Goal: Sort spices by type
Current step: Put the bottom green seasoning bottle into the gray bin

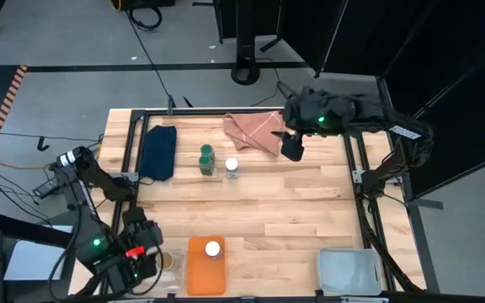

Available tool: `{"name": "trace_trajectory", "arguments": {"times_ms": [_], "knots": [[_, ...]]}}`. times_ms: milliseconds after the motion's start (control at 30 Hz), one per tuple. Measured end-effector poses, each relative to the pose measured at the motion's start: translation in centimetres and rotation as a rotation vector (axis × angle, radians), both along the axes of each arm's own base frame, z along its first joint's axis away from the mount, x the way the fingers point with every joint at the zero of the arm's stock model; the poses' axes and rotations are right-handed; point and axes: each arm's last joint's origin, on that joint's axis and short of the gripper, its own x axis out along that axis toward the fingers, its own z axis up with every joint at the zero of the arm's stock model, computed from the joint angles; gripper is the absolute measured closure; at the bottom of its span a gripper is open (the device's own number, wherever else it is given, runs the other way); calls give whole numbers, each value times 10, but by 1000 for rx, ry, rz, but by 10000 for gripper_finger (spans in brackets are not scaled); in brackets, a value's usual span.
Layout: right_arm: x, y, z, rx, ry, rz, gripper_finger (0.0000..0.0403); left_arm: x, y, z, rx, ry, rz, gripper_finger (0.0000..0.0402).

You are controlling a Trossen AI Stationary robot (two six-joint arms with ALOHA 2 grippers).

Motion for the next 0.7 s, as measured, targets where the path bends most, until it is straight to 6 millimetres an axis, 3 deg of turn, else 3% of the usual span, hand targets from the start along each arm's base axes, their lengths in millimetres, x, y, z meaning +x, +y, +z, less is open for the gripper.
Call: {"name": "trace_trajectory", "arguments": {"times_ms": [233,433,700], "knots": [[15,-5,-40,8,131,-15,100,32,33,24,121,-219,109,80],[21,-15,-63,43,182,-82,97,63,69,24,233,-187,164,80],[20,-30,-75,67,215,-153,95,88,125,29,273,-97,256,82]]}}
